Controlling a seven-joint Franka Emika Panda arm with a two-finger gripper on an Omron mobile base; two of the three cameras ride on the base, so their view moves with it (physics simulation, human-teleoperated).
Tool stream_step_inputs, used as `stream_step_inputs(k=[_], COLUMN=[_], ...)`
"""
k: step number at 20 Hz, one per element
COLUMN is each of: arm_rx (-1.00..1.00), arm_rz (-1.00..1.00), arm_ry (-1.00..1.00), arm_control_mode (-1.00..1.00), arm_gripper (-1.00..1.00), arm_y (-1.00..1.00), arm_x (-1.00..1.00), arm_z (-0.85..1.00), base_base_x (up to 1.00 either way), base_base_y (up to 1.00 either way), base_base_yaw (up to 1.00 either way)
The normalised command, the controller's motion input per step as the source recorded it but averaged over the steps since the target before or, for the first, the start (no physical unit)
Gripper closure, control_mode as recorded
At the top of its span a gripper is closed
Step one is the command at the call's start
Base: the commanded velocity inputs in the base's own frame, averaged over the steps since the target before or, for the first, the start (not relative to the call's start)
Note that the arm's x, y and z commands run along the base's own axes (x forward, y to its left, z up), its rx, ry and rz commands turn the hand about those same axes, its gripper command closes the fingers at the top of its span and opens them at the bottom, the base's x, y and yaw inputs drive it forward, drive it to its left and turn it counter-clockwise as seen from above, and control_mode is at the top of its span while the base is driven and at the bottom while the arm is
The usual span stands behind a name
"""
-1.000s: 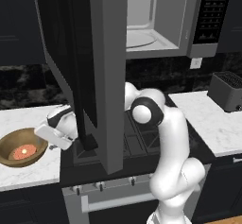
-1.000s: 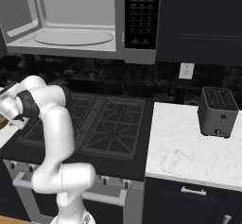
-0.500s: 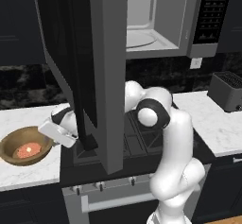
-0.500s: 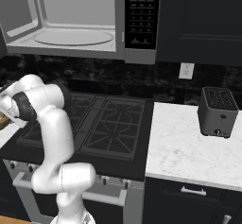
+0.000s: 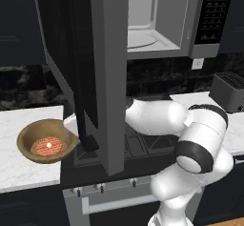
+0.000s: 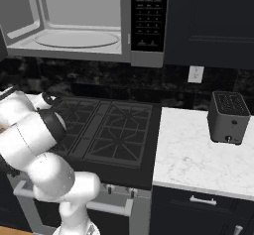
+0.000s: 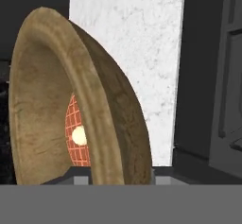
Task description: Open the microwave, place the bowl with waffle inside the microwave, then close the microwave door and turn it on.
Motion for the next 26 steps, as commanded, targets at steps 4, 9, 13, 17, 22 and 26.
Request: stream_step_inputs(k=[4,9,13,17,22,26], arm_rx=[0.11,0.05,0.02,0.00,0.00,0.03], arm_rz=[-0.02,-0.07,-0.10,-0.09,-0.08,-0.11], arm_ry=[0.03,0.07,0.09,0.06,-0.04,-0.10], arm_control_mode=[-1.00,-1.00,-1.00,-1.00,-1.00,-1.00], arm_gripper=[1.00,1.00,1.00,1.00,1.00,1.00], arm_y=[-0.95,-1.00,-0.99,-0.99,-0.85,-0.77], arm_x=[-0.24,-0.08,-0.13,-0.33,-0.55,-0.39], arm_z=[0.50,0.72,0.93,1.00,0.90,1.00], base_base_x=[0.00,0.00,0.00,0.00,0.00,0.00], base_base_y=[0.00,0.00,0.00,0.00,0.00,0.00], base_base_yaw=[0.00,0.00,0.00,0.00,0.00,0.00])
